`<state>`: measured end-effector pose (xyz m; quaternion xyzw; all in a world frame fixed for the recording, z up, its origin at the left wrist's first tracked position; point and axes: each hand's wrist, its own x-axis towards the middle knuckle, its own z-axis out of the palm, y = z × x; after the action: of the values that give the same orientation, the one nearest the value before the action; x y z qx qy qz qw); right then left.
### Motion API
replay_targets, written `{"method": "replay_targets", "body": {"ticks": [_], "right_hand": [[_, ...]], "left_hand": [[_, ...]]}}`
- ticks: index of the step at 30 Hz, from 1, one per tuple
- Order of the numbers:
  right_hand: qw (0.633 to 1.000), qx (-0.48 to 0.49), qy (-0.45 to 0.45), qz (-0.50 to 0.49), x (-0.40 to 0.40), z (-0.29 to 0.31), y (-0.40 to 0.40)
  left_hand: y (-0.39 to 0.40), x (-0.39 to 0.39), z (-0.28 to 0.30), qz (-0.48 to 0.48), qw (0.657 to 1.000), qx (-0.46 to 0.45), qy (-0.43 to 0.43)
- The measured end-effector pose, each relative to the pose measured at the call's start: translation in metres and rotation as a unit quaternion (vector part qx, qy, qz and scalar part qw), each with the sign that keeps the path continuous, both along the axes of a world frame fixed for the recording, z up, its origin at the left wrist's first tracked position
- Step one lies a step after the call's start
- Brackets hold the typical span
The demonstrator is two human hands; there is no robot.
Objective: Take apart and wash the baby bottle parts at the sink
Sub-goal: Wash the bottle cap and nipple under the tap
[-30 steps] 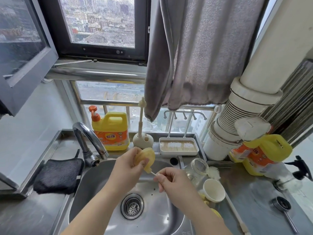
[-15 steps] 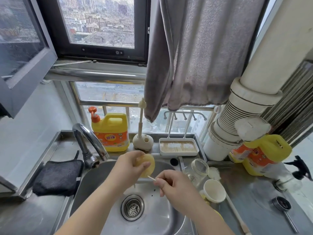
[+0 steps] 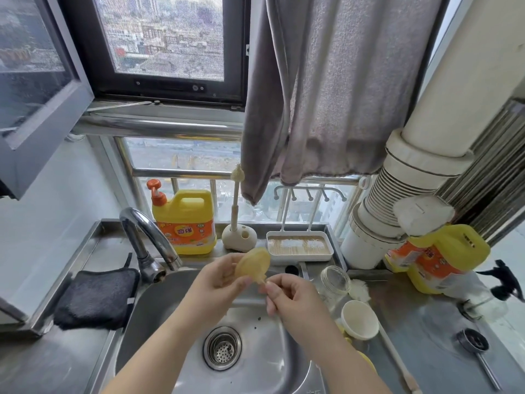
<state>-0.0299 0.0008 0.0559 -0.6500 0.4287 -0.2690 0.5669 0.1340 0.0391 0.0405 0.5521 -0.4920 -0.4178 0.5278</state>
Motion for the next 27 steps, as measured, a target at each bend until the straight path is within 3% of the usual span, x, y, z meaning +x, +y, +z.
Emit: {"method": "replay_targets", "body": {"ticks": [4, 9, 13, 19, 27], "right_hand": [[1.000, -0.019, 0.007, 0.021, -0.006, 0.001, -0.004], [0.999, -0.036, 0.024, -0.003, -0.006, 0.000, -0.008], [0.999, -0.034, 0.002, 0.015, -0.009, 0.000, -0.007], [0.999, -0.044, 0.021, 0.005, -0.008, -0.001, -0.008], [0.999, -0.032, 0.026, -0.008, -0.009, 0.000, -0.010]], "left_hand": [[-0.003, 0.006, 0.002, 0.044, 0.999, 0.000, -0.004], [-0.007, 0.001, 0.002, -0.009, 0.999, 0.017, -0.046], [-0.010, 0.007, 0.002, 0.039, 0.999, 0.013, -0.025], [-0.009, 0.002, 0.004, -0.015, 0.998, 0.011, -0.061], [-0.010, -0.005, 0.008, 0.030, 0.999, 0.030, -0.024]]}}
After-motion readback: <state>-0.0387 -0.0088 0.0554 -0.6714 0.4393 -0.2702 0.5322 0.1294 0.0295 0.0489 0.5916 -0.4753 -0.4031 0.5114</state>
